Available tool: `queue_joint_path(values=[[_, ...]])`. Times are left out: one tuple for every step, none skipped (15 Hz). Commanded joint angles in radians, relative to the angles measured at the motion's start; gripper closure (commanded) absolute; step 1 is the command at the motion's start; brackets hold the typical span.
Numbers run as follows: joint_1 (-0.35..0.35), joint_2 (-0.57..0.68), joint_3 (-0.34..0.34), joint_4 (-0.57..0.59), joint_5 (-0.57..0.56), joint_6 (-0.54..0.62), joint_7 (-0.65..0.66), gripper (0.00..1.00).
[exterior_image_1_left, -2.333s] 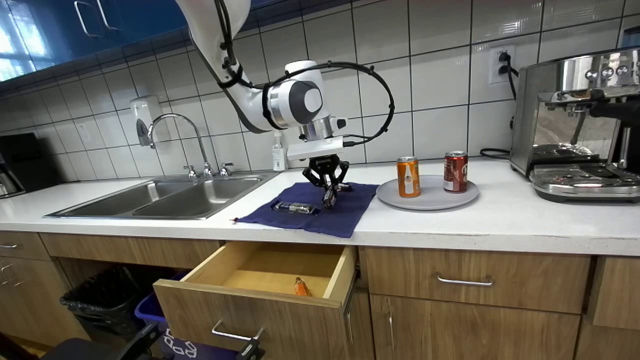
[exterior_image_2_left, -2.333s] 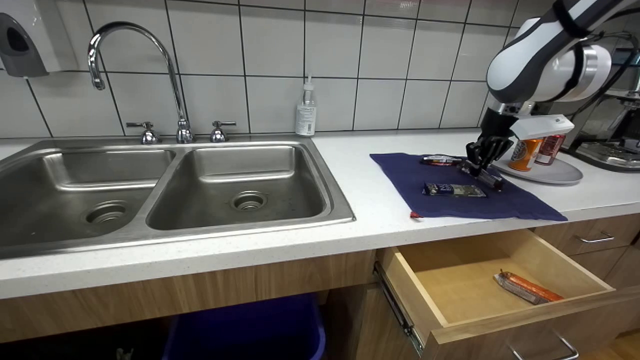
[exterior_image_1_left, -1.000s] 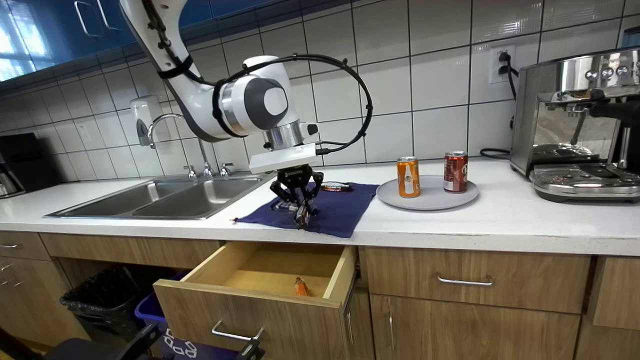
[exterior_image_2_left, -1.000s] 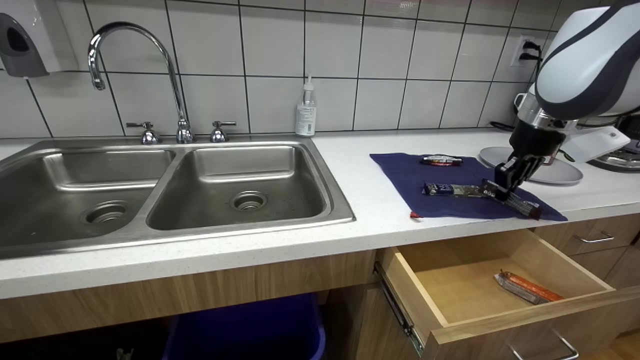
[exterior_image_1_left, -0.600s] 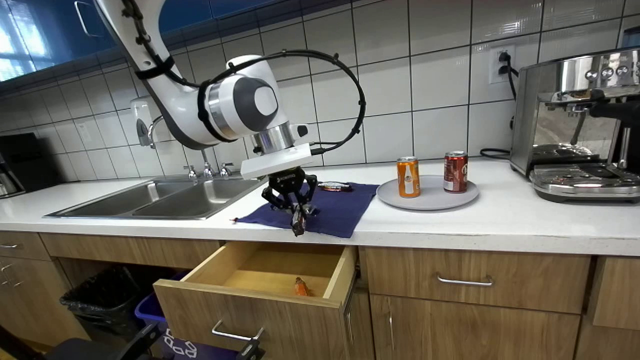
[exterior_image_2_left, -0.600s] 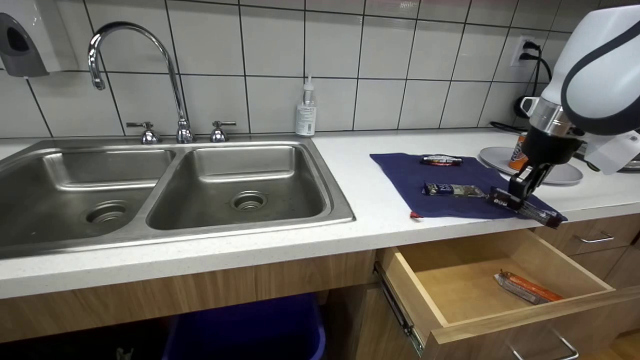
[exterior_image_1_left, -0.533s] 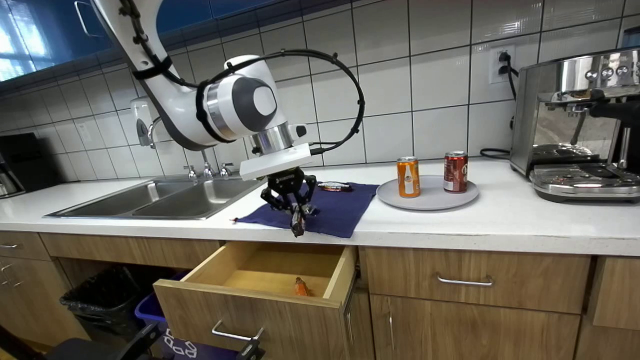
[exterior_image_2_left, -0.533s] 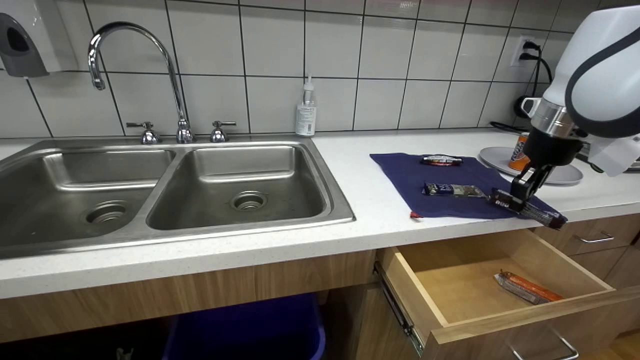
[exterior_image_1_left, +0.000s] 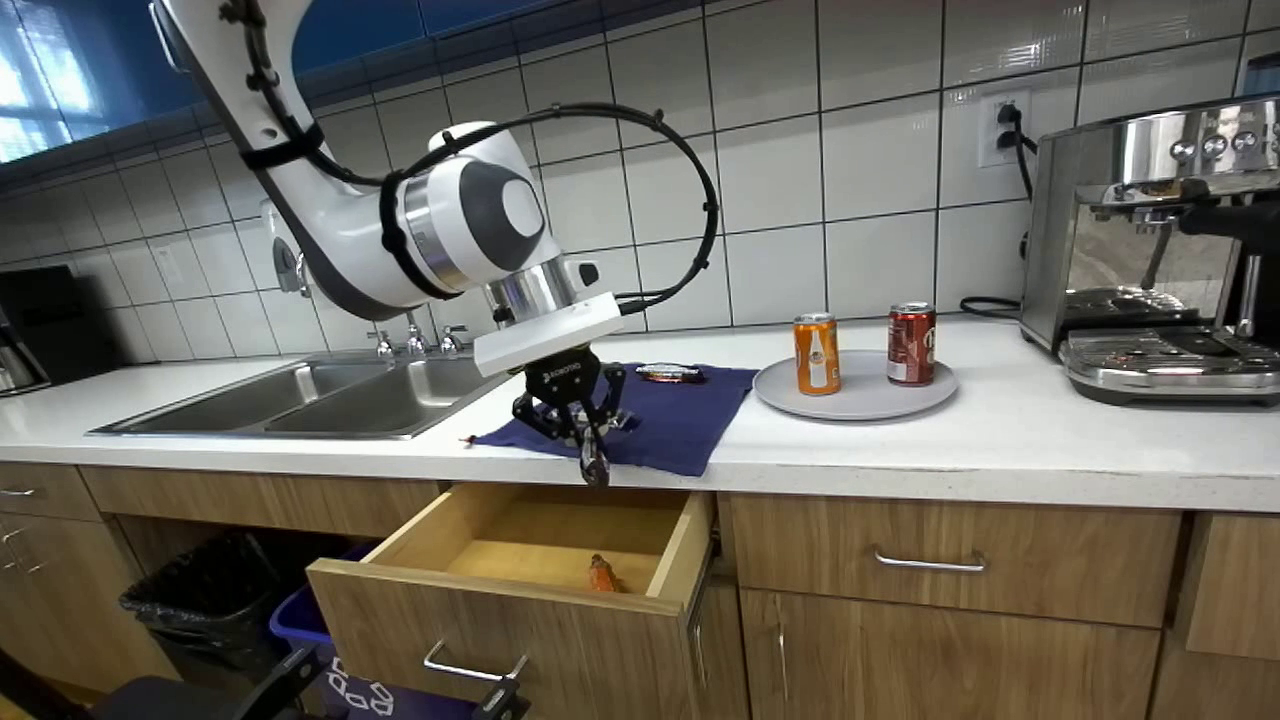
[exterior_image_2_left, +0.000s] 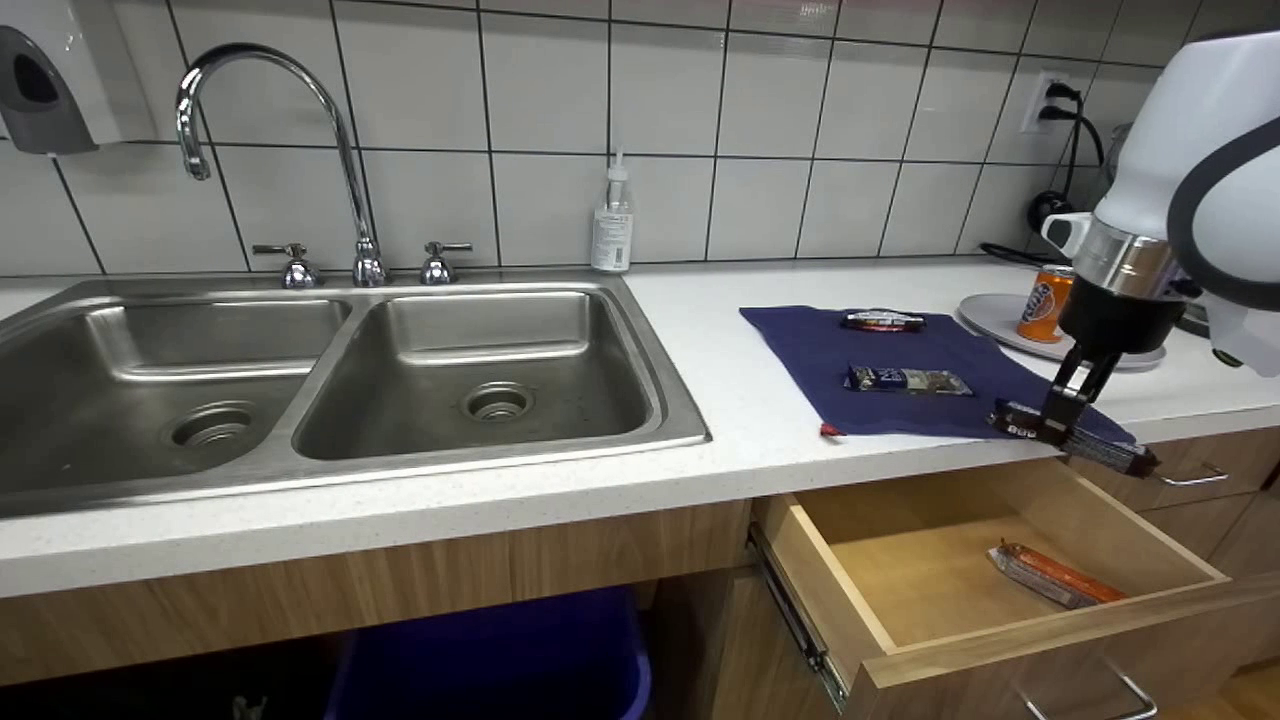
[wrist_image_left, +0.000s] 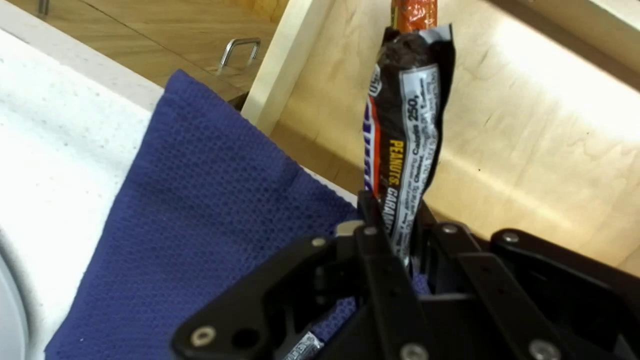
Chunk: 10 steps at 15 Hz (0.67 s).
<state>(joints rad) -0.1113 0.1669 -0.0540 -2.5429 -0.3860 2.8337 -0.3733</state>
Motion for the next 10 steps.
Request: queue_joint_path(values=[[0.021, -0.044, -0.026, -0.046, -0.080, 0.026, -0.019, 0.96], [0.023, -0.047, -0.029, -0.052, -0.100, 0.031, -0.020, 0.96], [0.027, -0.050, -0.033, -0.059, -0.125, 0.038, -0.020, 0.96], [0.029, -0.052, -0.034, -0.064, -0.145, 0.044, -0.021, 0.96], [0.029, -0.054, -0.035, -0.071, -0.162, 0.052, -0.022, 0.96], [0.029, -0.055, -0.036, -0.077, -0.176, 0.060, -0.026, 0.96], [0.029, -0.056, -0.034, -0.085, -0.185, 0.069, -0.031, 0.96], [0.028, -0.057, -0.034, -0.091, -0.195, 0.079, -0.034, 0.96], [0.026, -0.059, -0.031, -0.099, -0.197, 0.090, -0.041, 0.96], [0.016, -0.060, -0.022, -0.107, -0.210, 0.105, -0.036, 0.96]])
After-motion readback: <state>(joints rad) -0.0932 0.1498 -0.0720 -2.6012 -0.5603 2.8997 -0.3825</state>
